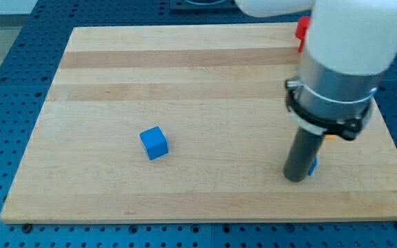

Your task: Move the blue triangle right a bit

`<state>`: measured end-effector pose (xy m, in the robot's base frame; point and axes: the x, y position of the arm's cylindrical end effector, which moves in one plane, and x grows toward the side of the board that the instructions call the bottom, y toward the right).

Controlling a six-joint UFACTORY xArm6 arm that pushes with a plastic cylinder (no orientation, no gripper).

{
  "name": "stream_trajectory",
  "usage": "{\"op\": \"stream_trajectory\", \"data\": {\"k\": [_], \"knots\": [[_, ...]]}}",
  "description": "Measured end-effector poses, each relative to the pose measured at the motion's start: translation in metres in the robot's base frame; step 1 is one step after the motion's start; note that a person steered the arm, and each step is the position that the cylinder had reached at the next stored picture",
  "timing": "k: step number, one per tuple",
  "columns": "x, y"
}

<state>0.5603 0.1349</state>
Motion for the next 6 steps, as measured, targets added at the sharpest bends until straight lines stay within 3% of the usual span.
{"op": "stream_trajectory", "data": {"k": [3, 6], "knots": [[-0.011, -0.025], [-0.03, 0.015]]}}
